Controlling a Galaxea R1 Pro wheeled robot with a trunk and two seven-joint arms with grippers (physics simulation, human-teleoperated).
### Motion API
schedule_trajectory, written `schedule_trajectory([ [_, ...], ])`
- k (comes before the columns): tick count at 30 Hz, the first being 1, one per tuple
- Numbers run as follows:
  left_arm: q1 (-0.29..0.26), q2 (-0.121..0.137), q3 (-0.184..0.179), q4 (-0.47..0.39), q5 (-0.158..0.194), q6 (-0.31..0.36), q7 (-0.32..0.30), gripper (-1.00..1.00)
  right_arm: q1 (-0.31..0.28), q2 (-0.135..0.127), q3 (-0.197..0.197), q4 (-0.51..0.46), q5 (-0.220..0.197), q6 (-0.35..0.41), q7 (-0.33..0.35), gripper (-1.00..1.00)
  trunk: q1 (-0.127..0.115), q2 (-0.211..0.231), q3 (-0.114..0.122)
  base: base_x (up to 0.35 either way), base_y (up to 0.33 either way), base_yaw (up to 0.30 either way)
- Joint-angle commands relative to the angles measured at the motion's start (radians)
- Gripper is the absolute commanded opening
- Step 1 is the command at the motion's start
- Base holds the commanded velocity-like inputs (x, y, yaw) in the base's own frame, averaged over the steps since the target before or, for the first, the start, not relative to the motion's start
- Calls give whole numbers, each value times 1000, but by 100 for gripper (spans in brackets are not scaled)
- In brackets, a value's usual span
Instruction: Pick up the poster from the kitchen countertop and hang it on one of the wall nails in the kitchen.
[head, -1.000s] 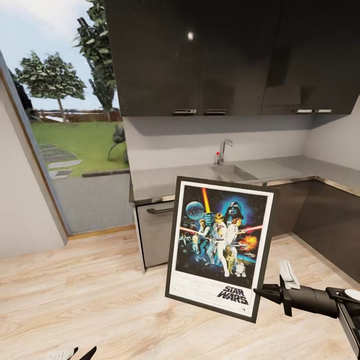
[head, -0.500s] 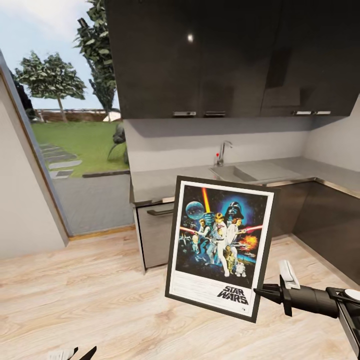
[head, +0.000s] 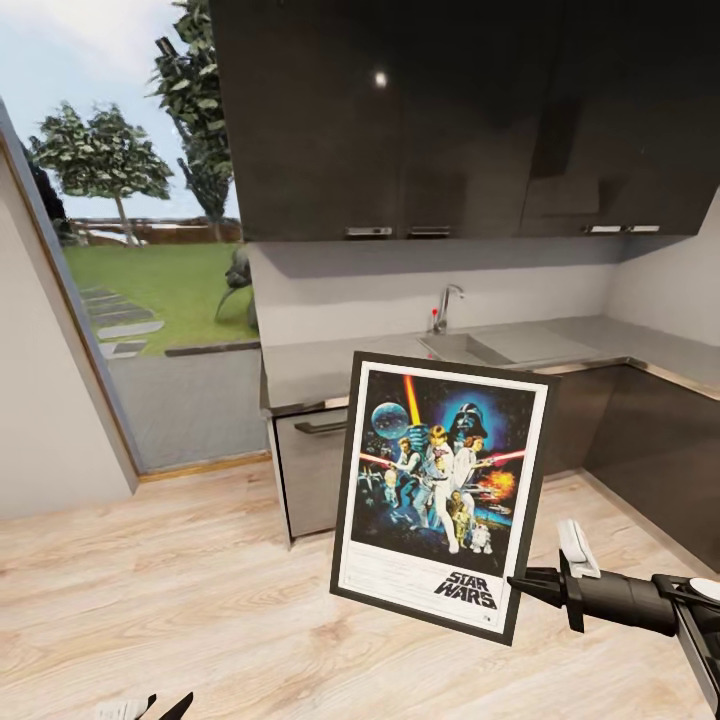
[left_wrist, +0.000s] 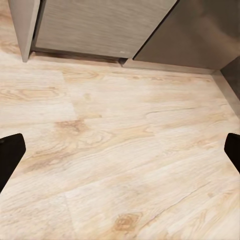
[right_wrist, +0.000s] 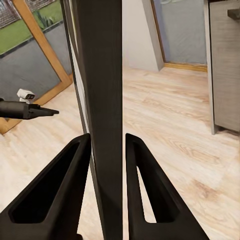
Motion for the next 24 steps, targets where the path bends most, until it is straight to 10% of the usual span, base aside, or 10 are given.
schedule_trajectory([
  [1,-1,0,-7,2,10,-2,-4,100,-1,0,-1,-1,3,12,5,-100,-4,6,2,0,0,0],
  [24,-1,0,-7,2,10,-2,-4,100,-1,0,-2,-2,3,12,5,-100,-92,167,74,0,0,0],
])
